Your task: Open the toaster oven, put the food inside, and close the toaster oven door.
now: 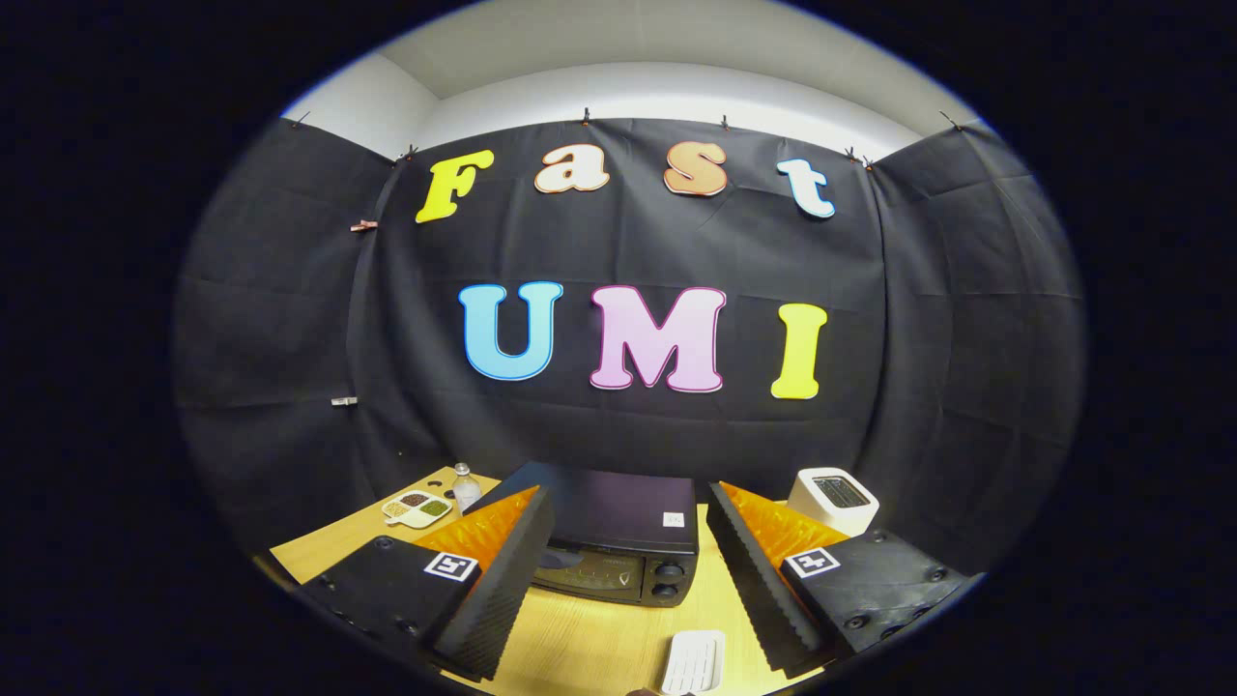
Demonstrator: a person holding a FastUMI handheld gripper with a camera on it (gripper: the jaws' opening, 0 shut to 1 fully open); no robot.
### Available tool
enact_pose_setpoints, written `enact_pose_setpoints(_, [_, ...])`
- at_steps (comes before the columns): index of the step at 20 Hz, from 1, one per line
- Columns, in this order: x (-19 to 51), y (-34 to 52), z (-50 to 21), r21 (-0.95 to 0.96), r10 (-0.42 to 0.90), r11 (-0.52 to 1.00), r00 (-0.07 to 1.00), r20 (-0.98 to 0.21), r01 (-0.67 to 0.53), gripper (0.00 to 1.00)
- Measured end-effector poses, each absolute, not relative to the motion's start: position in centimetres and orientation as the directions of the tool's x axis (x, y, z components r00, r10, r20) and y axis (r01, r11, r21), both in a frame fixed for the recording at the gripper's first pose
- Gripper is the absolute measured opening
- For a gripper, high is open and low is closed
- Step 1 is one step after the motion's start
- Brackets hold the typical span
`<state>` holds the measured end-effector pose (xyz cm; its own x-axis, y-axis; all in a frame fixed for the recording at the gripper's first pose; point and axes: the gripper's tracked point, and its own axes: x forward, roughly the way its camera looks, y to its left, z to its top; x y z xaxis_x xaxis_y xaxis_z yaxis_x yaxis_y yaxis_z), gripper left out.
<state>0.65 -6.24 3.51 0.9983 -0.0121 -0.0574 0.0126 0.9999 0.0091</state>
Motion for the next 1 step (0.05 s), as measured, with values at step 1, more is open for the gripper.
enact_pose_setpoints(1, [0.54,-5.98,3.34,0.020,-0.011,1.000,0.998,-0.060,0.013,0.99])
